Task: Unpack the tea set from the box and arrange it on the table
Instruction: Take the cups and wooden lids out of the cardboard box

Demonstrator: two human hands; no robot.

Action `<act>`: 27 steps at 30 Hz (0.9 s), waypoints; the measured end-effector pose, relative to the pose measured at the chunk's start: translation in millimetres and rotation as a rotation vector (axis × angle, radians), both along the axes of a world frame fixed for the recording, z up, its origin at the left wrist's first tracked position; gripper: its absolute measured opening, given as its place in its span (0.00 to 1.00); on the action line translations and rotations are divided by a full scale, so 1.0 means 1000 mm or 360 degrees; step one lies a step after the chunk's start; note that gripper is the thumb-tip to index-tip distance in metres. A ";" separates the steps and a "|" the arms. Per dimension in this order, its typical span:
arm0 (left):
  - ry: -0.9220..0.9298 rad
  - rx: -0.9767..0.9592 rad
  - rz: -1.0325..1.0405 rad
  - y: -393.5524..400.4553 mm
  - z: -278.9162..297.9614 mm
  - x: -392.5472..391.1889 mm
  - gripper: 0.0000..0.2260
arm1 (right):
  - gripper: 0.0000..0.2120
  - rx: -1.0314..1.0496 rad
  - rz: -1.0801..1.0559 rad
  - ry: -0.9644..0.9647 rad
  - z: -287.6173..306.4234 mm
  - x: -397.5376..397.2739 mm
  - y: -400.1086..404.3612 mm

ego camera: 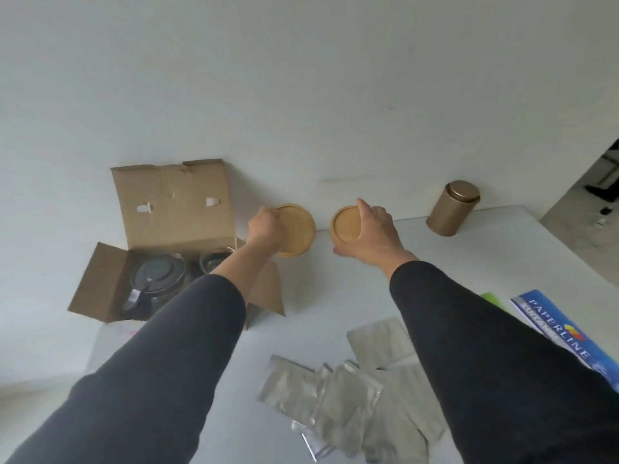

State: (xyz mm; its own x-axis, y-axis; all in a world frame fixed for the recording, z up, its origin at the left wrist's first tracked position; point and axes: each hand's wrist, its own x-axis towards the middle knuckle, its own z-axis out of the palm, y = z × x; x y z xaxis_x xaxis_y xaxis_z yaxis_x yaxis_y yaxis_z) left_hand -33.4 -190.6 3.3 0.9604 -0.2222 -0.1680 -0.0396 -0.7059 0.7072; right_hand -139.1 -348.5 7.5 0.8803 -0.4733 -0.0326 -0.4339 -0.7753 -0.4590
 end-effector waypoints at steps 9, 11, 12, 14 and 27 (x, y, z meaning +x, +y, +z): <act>0.0393 -0.0067 0.0203 -0.168 -0.088 0.013 0.16 | 0.51 0.0052 -0.0004 0.0197 -0.077 0.031 -0.169; 0.0443 -0.0058 0.0257 -0.187 -0.104 0.018 0.17 | 0.51 0.0080 0.0034 0.0235 -0.097 0.041 -0.191; 0.0458 -0.0051 0.0284 -0.195 -0.111 0.021 0.16 | 0.50 0.0094 0.0048 0.0247 -0.106 0.046 -0.200; 0.0464 -0.0029 0.0331 -0.206 -0.123 0.028 0.16 | 0.50 0.0137 0.0065 0.0268 -0.124 0.055 -0.213; 0.0213 0.0262 0.0421 -0.235 -0.161 0.055 0.19 | 0.48 0.0064 0.0175 0.0296 -0.169 0.089 -0.242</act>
